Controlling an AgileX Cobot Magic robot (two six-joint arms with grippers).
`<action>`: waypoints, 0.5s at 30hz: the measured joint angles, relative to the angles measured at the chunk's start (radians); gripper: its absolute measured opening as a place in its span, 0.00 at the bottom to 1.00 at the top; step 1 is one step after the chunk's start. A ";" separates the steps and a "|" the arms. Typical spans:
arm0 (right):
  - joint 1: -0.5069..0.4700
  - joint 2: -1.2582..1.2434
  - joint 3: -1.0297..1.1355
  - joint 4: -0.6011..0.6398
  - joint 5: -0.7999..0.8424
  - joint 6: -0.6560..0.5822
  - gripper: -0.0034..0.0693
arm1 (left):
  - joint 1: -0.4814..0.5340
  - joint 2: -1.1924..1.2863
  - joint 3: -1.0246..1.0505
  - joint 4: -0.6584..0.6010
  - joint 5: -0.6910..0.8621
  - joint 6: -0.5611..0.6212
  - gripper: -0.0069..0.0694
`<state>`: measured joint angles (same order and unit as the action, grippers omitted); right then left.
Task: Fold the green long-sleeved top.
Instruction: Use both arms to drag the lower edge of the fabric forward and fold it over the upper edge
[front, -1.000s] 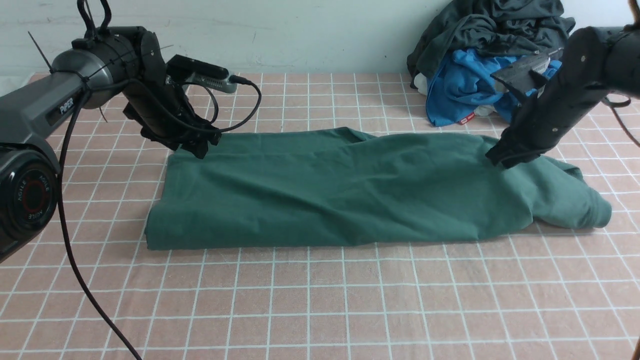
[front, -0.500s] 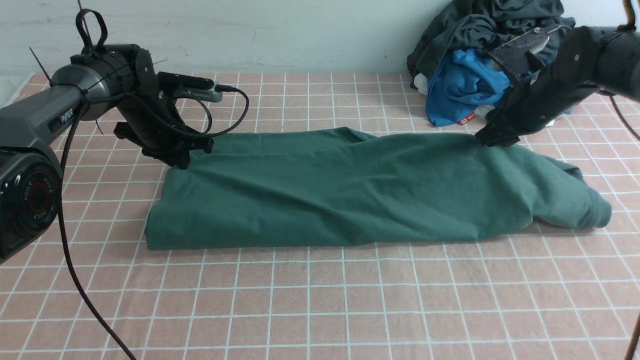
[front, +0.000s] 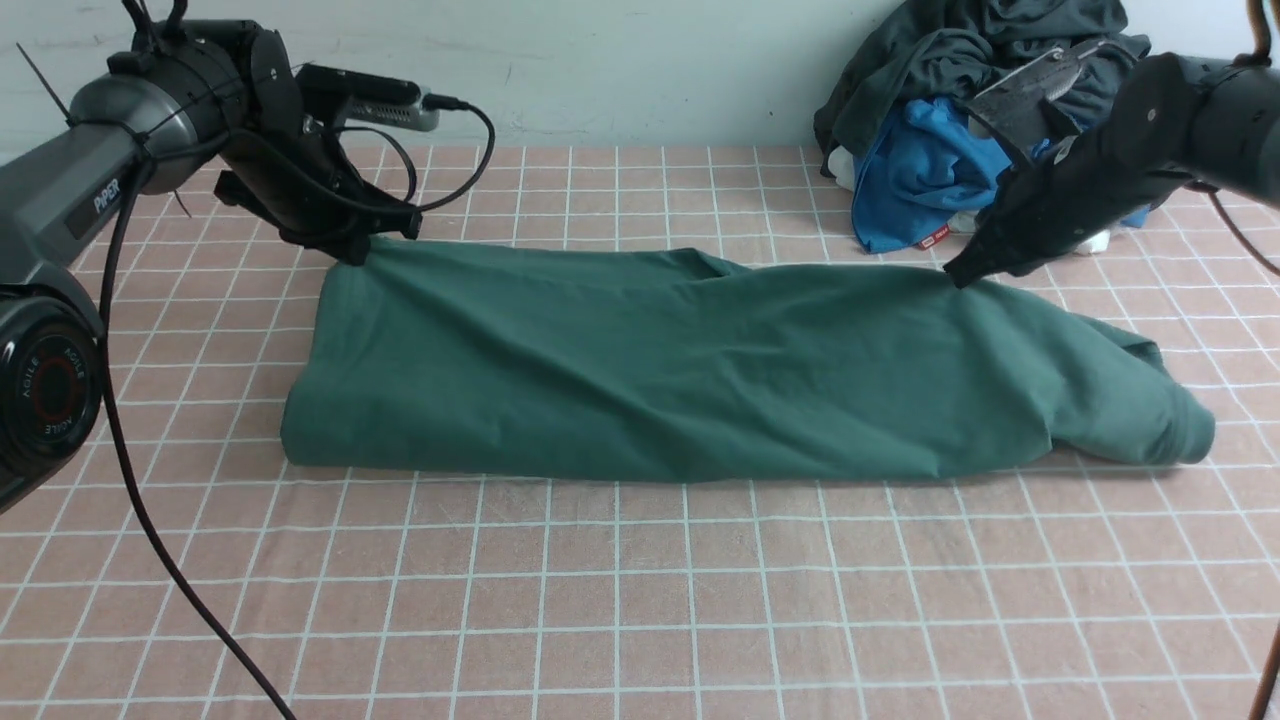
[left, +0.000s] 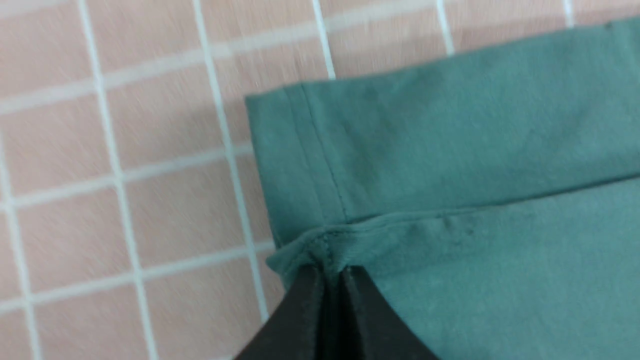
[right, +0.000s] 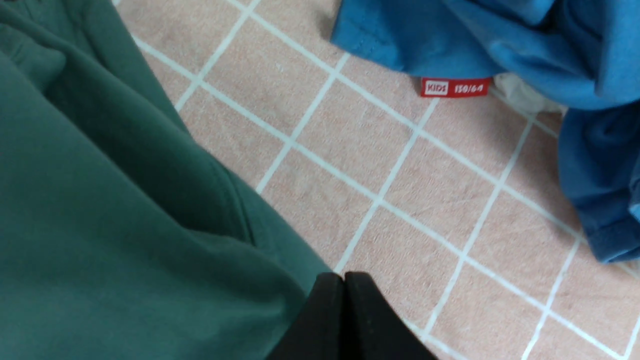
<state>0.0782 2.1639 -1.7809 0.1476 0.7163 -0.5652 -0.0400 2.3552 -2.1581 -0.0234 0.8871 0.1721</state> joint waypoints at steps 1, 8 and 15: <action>0.000 0.000 0.000 0.000 -0.012 0.000 0.03 | 0.000 0.000 -0.007 0.009 -0.014 0.000 0.11; 0.000 0.000 0.000 0.067 -0.035 0.012 0.13 | 0.000 0.005 -0.009 0.033 -0.042 0.000 0.12; 0.000 0.002 0.000 0.130 -0.043 -0.009 0.44 | 0.000 0.040 -0.009 0.045 -0.047 0.003 0.38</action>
<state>0.0782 2.1658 -1.7809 0.2775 0.6731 -0.5745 -0.0400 2.3952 -2.1670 0.0213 0.8406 0.1756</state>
